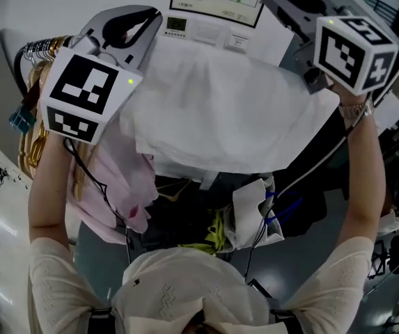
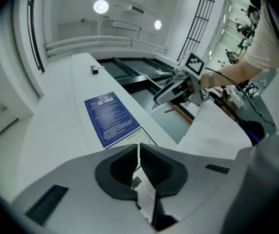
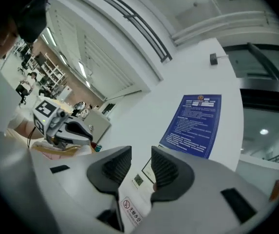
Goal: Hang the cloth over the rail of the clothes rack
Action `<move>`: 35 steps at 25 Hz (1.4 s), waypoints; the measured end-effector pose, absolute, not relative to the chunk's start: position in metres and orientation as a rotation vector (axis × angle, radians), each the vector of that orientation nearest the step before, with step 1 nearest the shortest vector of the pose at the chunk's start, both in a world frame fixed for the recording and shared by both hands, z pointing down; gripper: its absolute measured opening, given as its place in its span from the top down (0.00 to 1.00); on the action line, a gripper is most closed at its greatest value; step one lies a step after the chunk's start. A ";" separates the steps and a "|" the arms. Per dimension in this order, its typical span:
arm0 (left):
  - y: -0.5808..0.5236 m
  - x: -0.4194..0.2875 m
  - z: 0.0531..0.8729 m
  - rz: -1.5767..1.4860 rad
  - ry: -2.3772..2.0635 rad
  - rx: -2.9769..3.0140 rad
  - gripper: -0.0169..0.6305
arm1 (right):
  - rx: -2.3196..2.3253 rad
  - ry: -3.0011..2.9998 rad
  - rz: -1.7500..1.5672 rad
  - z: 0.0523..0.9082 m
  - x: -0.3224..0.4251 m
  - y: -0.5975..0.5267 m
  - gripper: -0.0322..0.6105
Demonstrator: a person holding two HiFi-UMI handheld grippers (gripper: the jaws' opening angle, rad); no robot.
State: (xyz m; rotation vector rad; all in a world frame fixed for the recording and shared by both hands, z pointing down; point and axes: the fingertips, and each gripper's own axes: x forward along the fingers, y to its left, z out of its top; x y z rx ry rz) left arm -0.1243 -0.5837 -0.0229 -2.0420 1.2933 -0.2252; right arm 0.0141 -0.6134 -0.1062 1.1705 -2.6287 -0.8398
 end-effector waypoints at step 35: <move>-0.578 -0.150 0.041 -0.113 1.559 -2.431 0.80 | 1.818 -2.623 -0.231 0.044 0.192 -0.536 0.74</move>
